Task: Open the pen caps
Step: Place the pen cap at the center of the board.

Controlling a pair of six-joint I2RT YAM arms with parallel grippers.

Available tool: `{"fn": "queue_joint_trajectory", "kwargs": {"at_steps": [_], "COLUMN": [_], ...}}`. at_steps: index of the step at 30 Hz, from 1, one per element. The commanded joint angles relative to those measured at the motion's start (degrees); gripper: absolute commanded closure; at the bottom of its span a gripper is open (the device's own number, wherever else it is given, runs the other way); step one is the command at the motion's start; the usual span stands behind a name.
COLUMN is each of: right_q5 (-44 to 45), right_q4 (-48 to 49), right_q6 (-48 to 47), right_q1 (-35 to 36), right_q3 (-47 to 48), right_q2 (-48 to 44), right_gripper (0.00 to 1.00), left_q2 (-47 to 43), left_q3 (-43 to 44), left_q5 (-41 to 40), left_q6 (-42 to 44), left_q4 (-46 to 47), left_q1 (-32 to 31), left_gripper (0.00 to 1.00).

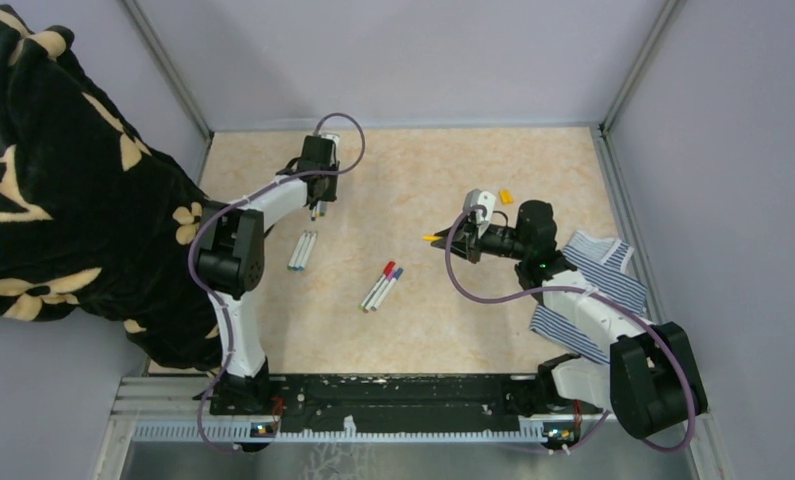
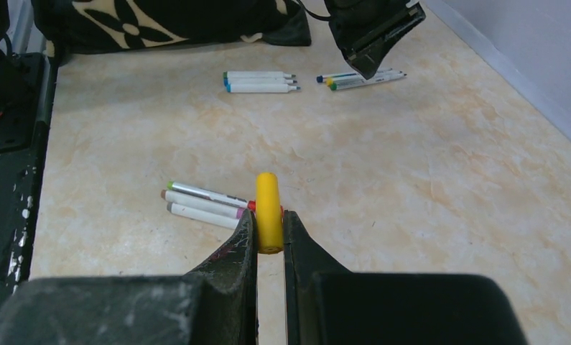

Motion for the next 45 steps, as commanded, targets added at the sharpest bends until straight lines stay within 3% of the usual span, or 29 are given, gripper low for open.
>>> {"fn": "queue_joint_trajectory", "kwargs": {"at_steps": [1, 10, 16, 24, 33, 39, 45], "right_q5": [0.6, 6.2, 9.6, 15.6, 24.2, 24.0, 24.1], "right_q4": [5.3, 12.3, 14.5, 8.8, -1.8, -2.7, -5.1], "right_q6": [3.1, 13.0, 20.7, 25.4, 21.2, 21.0, 20.3], "right_q1": [-1.1, -6.0, -11.9, -19.7, -24.7, -27.5, -28.1], "right_q3": [0.0, -0.7, 0.2, 4.2, 13.0, 18.3, 24.4], "right_q2": [-1.3, 0.6, 3.6, 8.8, 16.2, 23.6, 32.0], "right_gripper": [1.0, 1.0, 1.0, 1.0, 1.0, 1.0, 1.0], "left_q2": [-5.1, -15.4, -24.5, -39.2, -53.2, -57.8, -59.9], "left_q3": [-0.4, -7.5, -14.7, -28.4, -38.8, -45.0, -45.8], "left_q5": [0.2, 1.3, 7.1, 22.4, 41.5, 45.6, 49.5], "left_q6": [0.3, 7.1, 9.7, 12.8, 22.4, 22.7, 23.9], "left_q4": [1.2, 6.6, 7.4, 6.3, -3.9, -2.3, -3.7], "left_q1": [0.2, 0.5, 4.2, 13.8, 16.7, 16.8, 17.0], "left_gripper": [0.59, 0.17, 0.01, 0.0, 0.0, 0.0, 0.0]}}
